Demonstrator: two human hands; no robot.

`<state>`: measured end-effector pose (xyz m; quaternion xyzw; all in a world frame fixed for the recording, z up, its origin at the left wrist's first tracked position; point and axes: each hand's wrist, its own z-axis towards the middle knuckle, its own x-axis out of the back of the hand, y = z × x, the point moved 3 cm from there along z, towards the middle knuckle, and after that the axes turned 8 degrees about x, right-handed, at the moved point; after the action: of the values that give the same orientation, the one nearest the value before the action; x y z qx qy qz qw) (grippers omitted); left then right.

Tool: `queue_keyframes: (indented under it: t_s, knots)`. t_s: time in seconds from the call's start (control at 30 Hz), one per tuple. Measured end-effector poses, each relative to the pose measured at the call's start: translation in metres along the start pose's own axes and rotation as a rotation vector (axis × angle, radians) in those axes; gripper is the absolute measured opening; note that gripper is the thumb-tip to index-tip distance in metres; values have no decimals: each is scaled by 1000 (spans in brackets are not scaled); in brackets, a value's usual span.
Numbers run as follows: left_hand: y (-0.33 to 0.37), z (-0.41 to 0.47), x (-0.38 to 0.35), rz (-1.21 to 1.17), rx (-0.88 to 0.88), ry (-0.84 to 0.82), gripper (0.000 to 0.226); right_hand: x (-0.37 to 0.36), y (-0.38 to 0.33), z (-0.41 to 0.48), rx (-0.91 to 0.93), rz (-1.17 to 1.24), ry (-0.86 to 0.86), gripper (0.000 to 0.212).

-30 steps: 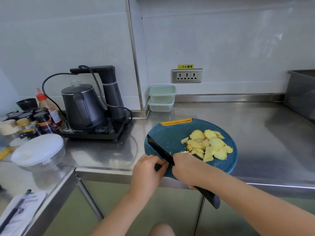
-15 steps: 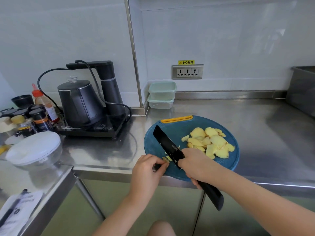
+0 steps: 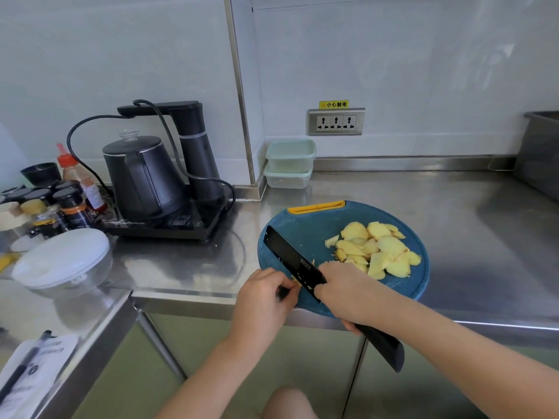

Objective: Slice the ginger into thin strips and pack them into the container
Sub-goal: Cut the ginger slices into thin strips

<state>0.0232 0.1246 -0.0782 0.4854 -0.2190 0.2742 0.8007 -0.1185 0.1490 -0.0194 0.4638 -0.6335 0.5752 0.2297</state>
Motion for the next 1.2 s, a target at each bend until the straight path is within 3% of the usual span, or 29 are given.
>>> queue_keyframes:
  t_s: [0.13, 0.4, 0.6, 0.83, 1.2]
  knots:
    - [-1, 2, 1, 43, -30, -12, 15, -3, 2, 4, 32, -47, 25, 27]
    - [-3, 4, -1, 25, -28, 11, 9, -1, 4, 7, 28, -61, -30, 23]
    - [-6, 3, -3, -94, 53, -5, 26, -9, 6, 19, 24, -92, -33, 27]
    - [-1, 3, -2, -65, 83, -32, 25, -6, -10, 23, 69, -137, -32, 33]
    - [3, 0, 0, -63, 115, -16, 23, -5, 20, 2, -82, 93, -54, 17]
